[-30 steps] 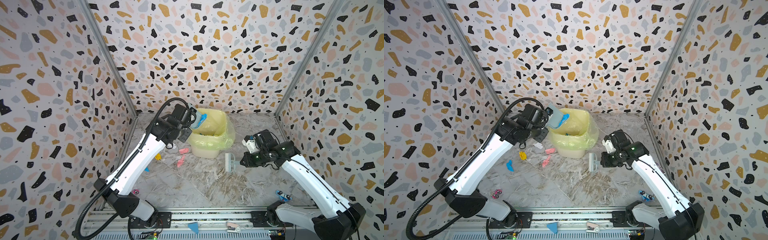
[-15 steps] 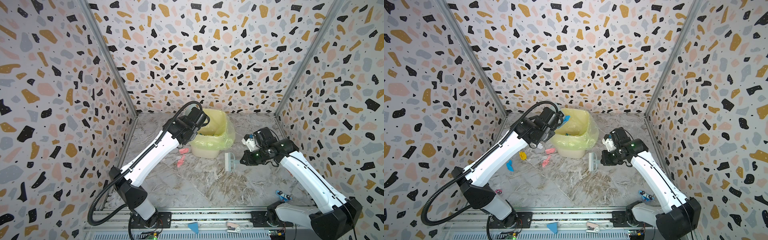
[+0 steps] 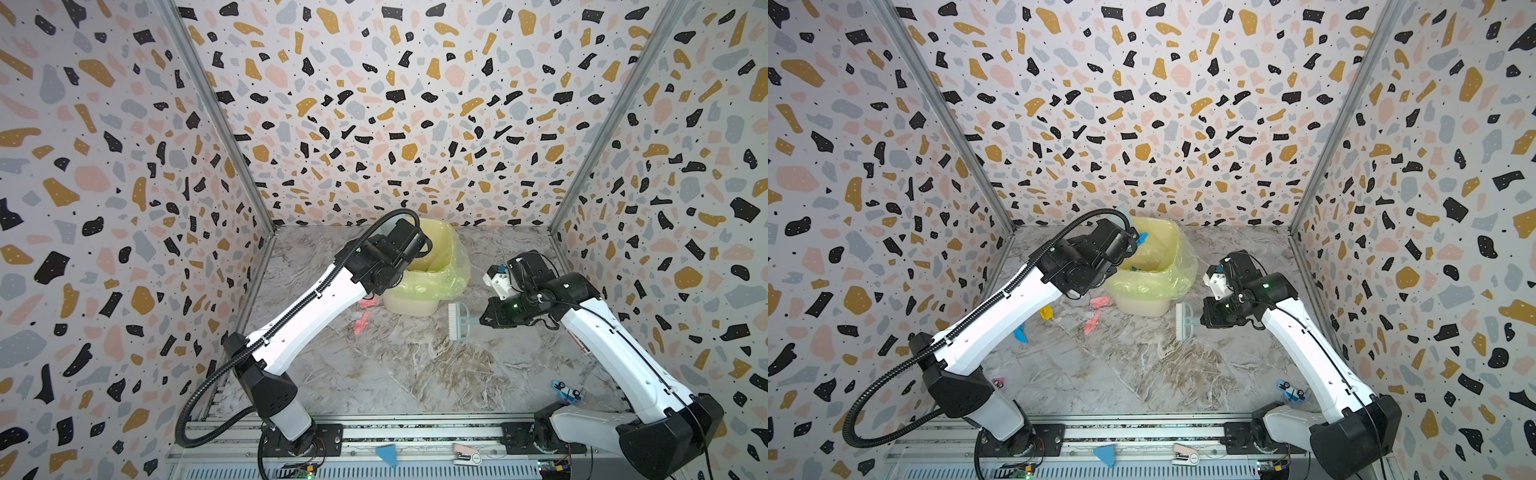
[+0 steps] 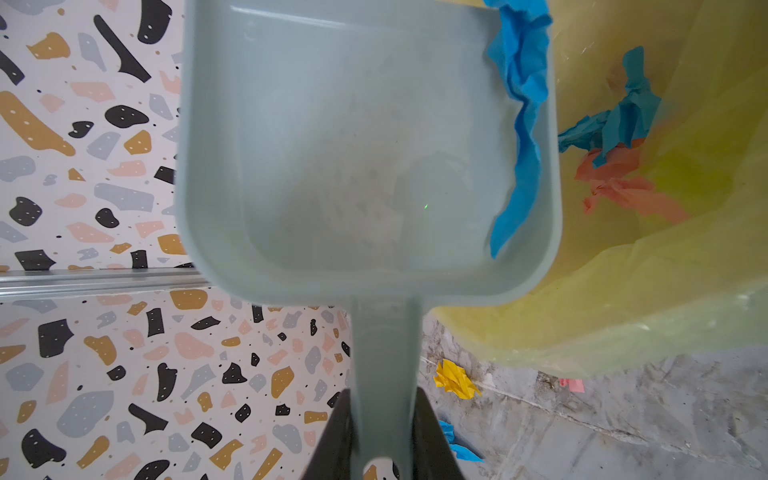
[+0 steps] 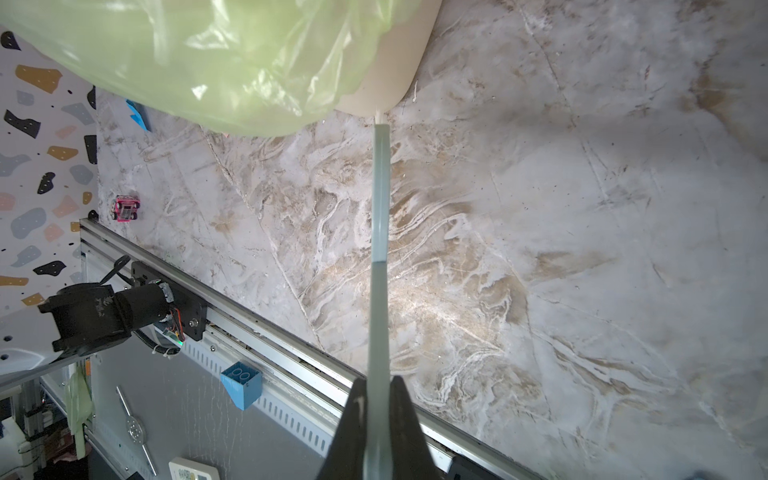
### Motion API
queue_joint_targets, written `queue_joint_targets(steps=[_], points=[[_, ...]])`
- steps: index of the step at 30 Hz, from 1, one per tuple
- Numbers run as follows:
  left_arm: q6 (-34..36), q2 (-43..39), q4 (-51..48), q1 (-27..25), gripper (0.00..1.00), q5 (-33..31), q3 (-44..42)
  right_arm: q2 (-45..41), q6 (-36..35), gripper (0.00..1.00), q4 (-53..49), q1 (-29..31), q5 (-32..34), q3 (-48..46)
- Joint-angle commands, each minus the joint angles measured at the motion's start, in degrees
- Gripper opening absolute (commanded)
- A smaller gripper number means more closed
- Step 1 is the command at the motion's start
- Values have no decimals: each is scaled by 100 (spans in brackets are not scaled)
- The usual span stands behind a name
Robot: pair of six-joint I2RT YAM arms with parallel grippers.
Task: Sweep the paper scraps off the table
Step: 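Tip the dustpan over the yellow bin with the left gripper, then lower the empty dustpan beside the bin while the right gripper brings the brush over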
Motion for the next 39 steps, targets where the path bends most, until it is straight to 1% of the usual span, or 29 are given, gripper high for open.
queue_joint_targets(steps=[1,5,10,13,16,23,27,29,34,36,39], points=[[266,-98,91,-86,8,-441,-254,-69,-61,0,-204,-23,-35,168],[765,-153,354,-152,4,-1350,-598,-96,-68,0,-193,-19,-66,95],[1841,-86,1048,-260,1,-2265,-868,-131,-52,0,-122,-22,-120,1],[2274,-29,1401,-318,1,-2378,-719,-188,-25,0,-93,-19,-145,-82],[2357,-13,1532,-344,1,-2342,-581,-241,8,0,-75,-20,-153,-134],[1938,-128,1382,-369,1,-2080,-541,-341,67,0,79,-25,-267,-351],[1144,-257,1061,-368,3,-1457,-237,-493,246,0,410,34,-530,-643],[771,-419,1023,-366,3,-1111,-279,-585,428,0,660,179,-611,-834],[-141,-1279,1589,-362,4,-297,-1063,-840,1094,0,1560,925,-672,-1328],[-612,-1718,1840,-344,5,98,-1467,-935,1442,0,2072,1243,-680,-1597],[-1188,-2244,2045,-268,7,526,-2067,-967,1906,0,2849,1674,-608,-1945]])
